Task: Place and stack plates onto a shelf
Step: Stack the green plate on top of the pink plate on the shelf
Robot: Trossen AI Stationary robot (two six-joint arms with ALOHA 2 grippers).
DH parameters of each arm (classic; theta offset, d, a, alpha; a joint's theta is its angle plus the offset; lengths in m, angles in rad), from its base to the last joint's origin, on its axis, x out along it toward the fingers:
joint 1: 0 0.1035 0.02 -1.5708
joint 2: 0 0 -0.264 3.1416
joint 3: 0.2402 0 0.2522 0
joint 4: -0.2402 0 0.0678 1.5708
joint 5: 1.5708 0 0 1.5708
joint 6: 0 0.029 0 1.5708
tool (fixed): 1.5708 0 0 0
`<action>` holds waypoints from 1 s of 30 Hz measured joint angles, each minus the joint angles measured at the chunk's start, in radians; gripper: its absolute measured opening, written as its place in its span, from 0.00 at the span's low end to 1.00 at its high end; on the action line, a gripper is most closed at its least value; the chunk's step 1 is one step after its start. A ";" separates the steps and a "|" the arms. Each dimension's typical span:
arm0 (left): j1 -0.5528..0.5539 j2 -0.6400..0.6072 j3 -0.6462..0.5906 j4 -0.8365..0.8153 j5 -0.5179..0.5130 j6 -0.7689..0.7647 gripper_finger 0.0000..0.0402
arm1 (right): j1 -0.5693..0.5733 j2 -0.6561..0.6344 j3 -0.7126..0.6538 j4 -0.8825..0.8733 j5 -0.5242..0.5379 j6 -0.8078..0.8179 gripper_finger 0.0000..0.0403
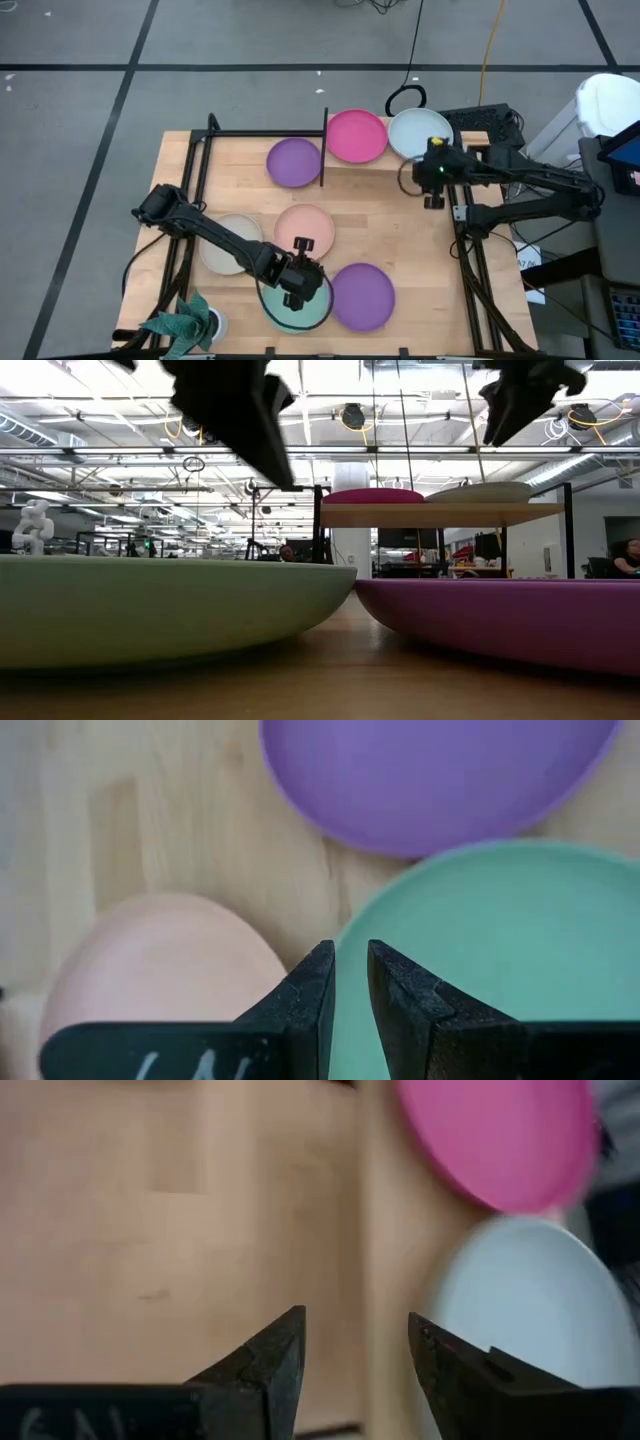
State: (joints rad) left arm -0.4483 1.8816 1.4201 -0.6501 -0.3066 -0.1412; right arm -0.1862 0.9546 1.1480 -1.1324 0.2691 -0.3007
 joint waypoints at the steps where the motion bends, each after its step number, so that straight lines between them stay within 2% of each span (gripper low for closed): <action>1: -0.001 0.000 -0.017 0.004 0.000 -0.014 0.17 | 0.031 -0.004 -0.007 0.001 -0.012 0.017 0.39; 6: 0.001 0.000 -0.071 -0.002 -0.001 -0.068 0.17 | 0.178 0.004 -0.056 0.035 -0.012 0.111 0.36; 11: 0.009 0.000 -0.091 -0.002 -0.008 -0.078 0.17 | 0.293 0.026 -0.113 0.149 -0.012 0.175 0.35; 22: 0.017 0.000 -0.094 -0.035 -0.004 -0.086 0.17 | 0.474 0.086 -0.234 0.347 -0.012 0.305 0.35; 30: -0.023 0.000 -0.094 -0.046 0.182 -0.157 0.17 | 0.558 0.124 -0.300 0.456 -0.011 0.389 0.35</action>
State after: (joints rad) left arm -0.4716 1.8816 1.3258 -0.6958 -0.1246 -0.2979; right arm 0.3717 1.0783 0.8476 -0.6769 0.2581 0.0878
